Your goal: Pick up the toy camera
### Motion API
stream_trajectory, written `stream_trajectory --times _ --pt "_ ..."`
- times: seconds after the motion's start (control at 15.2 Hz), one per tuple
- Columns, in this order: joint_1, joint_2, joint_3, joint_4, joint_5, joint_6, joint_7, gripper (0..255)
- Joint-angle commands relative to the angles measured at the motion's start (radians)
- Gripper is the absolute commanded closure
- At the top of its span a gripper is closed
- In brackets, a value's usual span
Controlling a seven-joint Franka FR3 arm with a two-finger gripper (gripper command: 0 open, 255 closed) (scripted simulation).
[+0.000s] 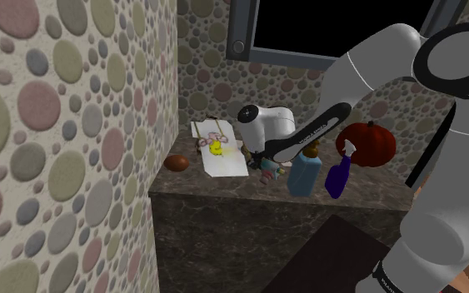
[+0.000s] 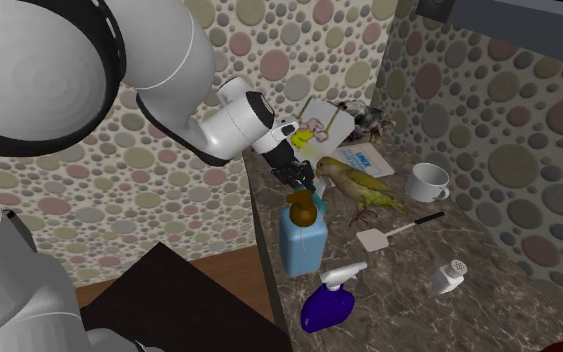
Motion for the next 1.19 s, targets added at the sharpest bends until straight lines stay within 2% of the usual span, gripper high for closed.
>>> stream_trajectory --times 0.0,0.99,1.12 --pt "-0.001 0.000 -0.001 -0.002 0.000 0.000 0.001 255" --pt "-0.010 -0.148 0.021 0.023 0.155 -0.082 -0.177 255" --pt "-0.010 -0.150 0.021 0.023 0.156 -0.083 -0.178 255"
